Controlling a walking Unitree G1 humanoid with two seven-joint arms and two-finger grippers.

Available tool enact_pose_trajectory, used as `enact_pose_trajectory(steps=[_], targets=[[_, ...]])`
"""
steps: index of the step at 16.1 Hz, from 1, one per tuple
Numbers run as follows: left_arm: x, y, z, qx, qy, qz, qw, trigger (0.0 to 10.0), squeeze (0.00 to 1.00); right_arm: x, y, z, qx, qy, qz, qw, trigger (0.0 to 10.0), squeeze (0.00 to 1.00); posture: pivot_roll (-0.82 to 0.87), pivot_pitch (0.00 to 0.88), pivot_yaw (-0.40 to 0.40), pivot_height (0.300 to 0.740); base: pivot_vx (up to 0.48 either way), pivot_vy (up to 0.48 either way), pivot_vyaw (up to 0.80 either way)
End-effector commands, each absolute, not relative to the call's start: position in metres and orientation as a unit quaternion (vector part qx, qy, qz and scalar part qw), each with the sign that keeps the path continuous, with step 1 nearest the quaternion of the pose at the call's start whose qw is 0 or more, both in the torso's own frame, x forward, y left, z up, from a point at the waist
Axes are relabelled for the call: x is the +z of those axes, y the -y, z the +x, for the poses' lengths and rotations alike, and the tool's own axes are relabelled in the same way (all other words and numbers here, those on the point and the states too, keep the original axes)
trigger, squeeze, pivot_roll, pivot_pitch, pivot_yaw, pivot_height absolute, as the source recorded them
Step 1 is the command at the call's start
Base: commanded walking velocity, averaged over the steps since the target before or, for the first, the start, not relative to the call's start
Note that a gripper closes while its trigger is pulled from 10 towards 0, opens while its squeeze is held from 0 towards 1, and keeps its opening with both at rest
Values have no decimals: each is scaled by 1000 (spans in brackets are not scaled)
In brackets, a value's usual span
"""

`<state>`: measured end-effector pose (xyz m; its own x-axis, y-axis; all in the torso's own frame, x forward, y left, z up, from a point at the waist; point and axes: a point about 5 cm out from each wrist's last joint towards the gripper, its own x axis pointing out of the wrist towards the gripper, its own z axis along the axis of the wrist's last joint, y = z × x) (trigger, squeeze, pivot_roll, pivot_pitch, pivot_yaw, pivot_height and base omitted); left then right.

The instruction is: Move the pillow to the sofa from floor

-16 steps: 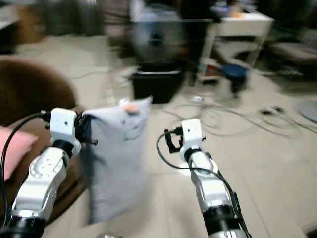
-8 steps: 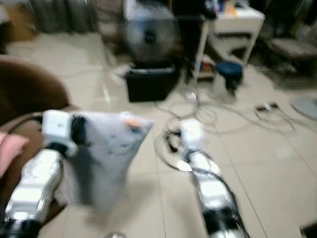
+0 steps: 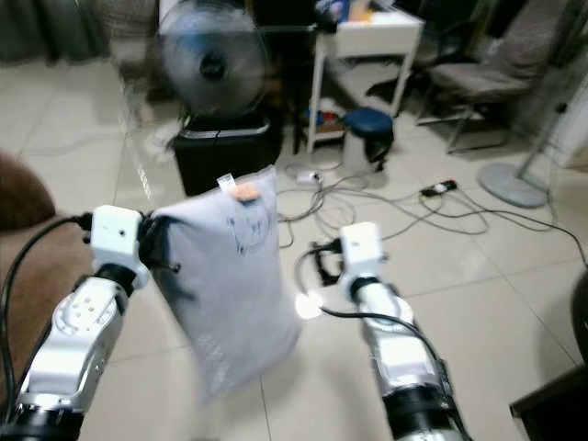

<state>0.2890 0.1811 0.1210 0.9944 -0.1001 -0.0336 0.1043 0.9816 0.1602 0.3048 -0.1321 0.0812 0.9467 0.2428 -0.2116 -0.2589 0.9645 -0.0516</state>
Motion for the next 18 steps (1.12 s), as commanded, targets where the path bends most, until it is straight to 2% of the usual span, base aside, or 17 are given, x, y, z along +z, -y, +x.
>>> enact_pose_trajectory(steps=[1, 15, 18], targets=[[138, -181, 292, -47, 25, 88, 995, 10000, 0, 82, 140, 305, 121, -105, -48, 986, 10000, 0, 145, 0, 3, 740, 356, 0, 800], [144, -187, 295, -50, 29, 113, 992, 10000, 0, 82, 133, 306, 127, -101, -42, 986, 10000, 0, 160, 0, 6, 740, 361, 0, 800], [146, -187, 296, -50, 31, 115, 992, 10000, 0, 81, 136, 308, 115, -101, -32, 988, 10000, 0, 159, 0, 11, 740, 361, 0, 0]])
